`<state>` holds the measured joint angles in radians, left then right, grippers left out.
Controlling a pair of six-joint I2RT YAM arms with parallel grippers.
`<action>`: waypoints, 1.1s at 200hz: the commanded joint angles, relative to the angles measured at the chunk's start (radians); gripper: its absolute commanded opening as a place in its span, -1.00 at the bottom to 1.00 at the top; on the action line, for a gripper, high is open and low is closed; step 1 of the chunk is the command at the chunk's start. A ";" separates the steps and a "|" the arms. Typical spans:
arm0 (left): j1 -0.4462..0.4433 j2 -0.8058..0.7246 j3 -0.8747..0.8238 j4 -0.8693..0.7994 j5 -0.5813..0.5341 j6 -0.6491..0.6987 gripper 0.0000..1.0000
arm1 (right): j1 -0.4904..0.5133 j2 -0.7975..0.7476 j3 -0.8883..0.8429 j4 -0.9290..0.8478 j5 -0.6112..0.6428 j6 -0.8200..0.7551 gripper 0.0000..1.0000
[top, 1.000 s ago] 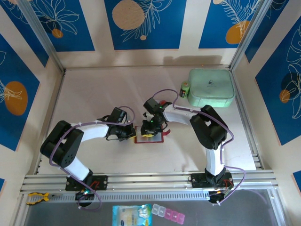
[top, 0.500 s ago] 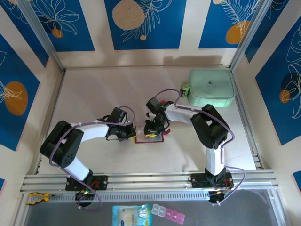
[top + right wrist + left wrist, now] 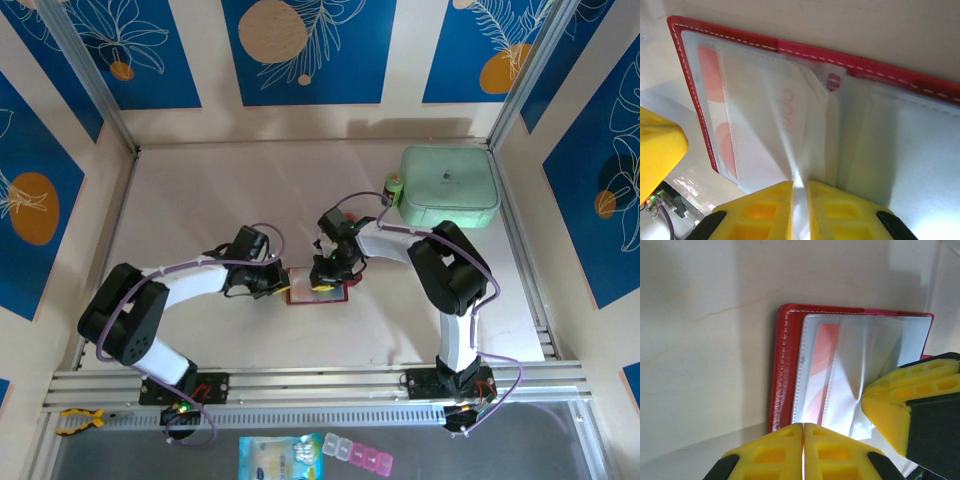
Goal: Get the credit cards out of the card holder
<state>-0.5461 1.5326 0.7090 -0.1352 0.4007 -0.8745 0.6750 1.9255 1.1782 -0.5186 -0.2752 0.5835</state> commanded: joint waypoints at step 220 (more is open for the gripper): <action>-0.078 0.138 0.089 0.094 0.033 -0.107 -0.68 | -0.107 -0.066 -0.231 0.251 -0.248 -0.032 -0.80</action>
<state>-0.6113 1.6527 0.7738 -0.0662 0.4179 -0.9615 0.5774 1.8812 0.9779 -0.2619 -0.4988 0.5571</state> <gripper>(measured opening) 0.171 0.099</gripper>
